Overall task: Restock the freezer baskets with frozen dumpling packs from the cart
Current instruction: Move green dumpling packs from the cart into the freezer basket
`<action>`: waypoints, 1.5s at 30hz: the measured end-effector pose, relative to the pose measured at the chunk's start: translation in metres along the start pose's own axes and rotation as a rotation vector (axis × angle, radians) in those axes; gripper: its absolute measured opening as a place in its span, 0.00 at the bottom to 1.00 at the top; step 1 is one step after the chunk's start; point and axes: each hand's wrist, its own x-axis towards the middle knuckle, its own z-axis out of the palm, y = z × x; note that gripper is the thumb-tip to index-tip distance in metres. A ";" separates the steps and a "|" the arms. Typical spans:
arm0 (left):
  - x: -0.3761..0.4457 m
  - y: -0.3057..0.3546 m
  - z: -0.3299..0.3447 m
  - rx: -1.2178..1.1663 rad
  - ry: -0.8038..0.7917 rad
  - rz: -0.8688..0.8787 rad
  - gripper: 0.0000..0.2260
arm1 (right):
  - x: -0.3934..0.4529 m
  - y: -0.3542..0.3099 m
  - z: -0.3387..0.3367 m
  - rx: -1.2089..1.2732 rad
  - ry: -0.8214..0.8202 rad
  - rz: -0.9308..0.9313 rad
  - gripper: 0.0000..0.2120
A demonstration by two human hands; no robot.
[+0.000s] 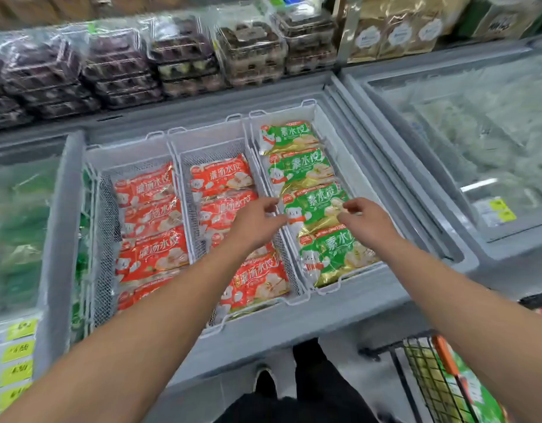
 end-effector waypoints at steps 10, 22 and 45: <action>-0.085 0.005 0.056 0.173 -0.174 0.124 0.25 | -0.130 0.078 -0.027 0.050 0.058 0.173 0.20; -0.155 0.099 0.242 0.397 -0.435 0.341 0.16 | -0.273 0.264 -0.111 0.274 0.258 0.489 0.17; -0.136 0.147 0.516 0.645 -0.905 0.281 0.18 | -0.308 0.466 -0.101 0.664 0.270 1.022 0.21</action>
